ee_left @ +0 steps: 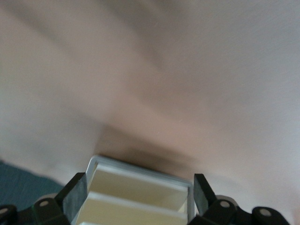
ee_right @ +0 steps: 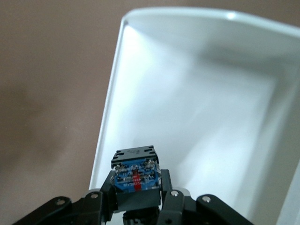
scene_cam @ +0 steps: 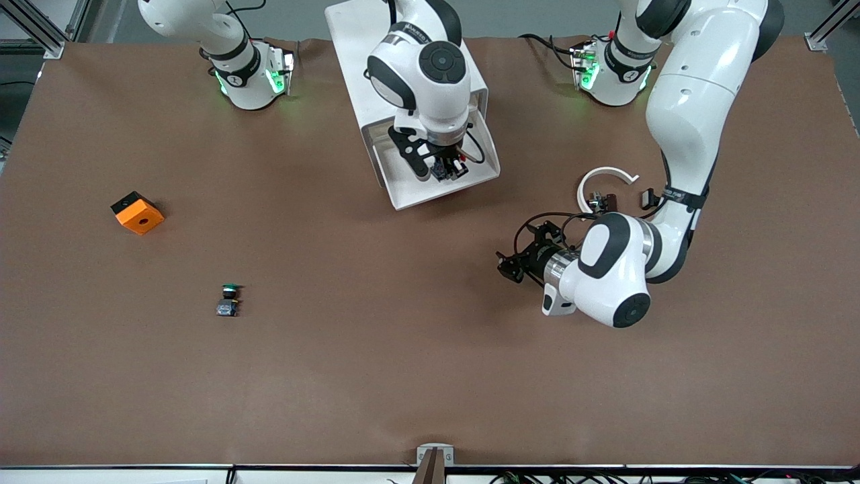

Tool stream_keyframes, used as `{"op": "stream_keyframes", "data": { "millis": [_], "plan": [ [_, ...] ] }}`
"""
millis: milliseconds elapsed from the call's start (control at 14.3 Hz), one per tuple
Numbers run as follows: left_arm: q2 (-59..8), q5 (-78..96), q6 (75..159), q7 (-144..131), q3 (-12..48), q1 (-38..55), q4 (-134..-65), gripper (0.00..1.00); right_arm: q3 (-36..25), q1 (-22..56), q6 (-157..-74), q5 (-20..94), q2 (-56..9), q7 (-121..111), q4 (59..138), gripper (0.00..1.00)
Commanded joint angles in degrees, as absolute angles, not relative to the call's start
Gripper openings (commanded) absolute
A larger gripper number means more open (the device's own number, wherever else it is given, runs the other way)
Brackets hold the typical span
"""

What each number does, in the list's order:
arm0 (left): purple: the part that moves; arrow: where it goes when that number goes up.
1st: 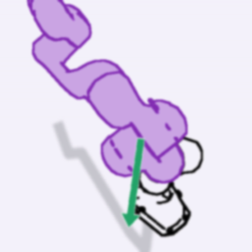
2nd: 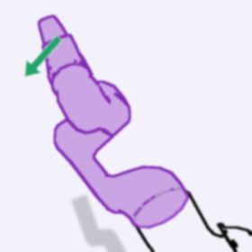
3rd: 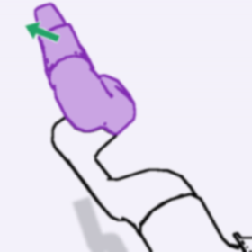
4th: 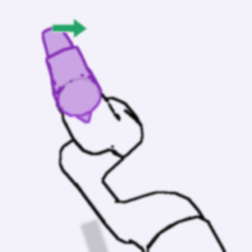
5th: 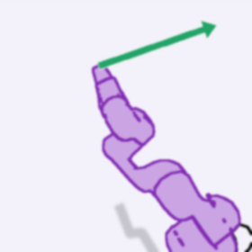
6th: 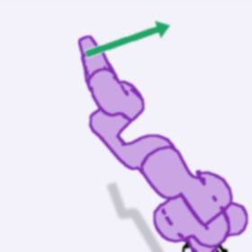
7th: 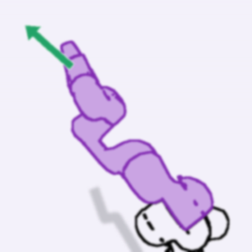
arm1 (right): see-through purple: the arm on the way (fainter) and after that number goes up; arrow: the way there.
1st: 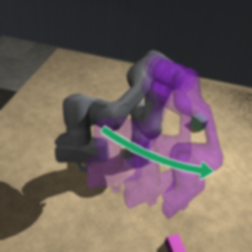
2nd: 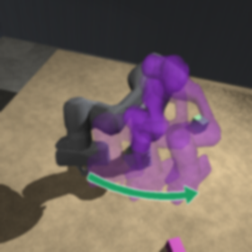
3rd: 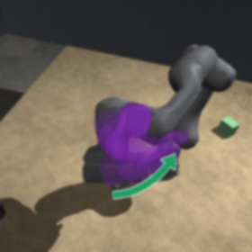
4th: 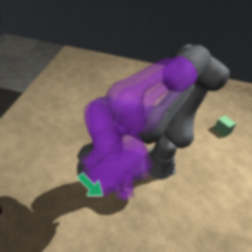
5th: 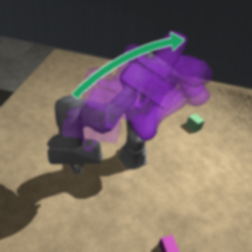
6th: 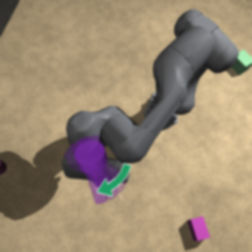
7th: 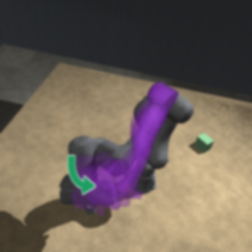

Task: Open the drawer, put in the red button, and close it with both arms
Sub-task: 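Carry the red button into the drawer while the left gripper draws back, then open the right gripper to drop the button and lift away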

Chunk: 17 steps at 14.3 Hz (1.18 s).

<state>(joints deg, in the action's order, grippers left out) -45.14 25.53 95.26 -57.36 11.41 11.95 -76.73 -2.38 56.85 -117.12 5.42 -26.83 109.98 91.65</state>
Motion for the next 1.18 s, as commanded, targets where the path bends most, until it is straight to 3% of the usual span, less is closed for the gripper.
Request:
{"op": "stream_keyframes", "data": {
  "millis": [0, 418, 488, 557, 906, 1115],
  "plan": [
    [-43.9, 20.6, 100.0, -54.9, 11.8, 13.1, -77.1, 1.0, -3.1, 58.2, -116.5, 5.0, -29.2, 112.9, 88.7, 0.0],
    [-42.8, 16.5, 107.2, -52.1, 12.0, 14.1, -77.3, 1.0, -3.1, 58.5, -116.2, 5.4, -29.2, 114.0, 88.8, 0.0],
    [-41.9, 15.9, 107.6, -51.9, 12.0, 14.1, -77.6, 1.0, -3.1, 58.5, -116.1, 5.4, -29.2, 113.9, 88.7, 0.39],
    [-41.3, 15.6, 107.6, -51.7, 12.0, 14.2, -77.7, 1.0, -3.1, 58.6, -116.1, 5.2, -29.2, 114.0, 88.8, 0.99],
    [-37.8, 13.1, 107.6, -51.4, 12.2, 15.8, -79.7, 1.0, -3.1, 58.1, -115.2, 5.2, -29.0, 113.0, 86.7, 1.0],
    [-36.2, 12.6, 108.1, -51.3, 12.4, 16.9, -82.2, 1.0, -3.3, 54.9, -108.1, 5.7, -28.9, 105.6, 80.9, 1.0]
  ]
}}
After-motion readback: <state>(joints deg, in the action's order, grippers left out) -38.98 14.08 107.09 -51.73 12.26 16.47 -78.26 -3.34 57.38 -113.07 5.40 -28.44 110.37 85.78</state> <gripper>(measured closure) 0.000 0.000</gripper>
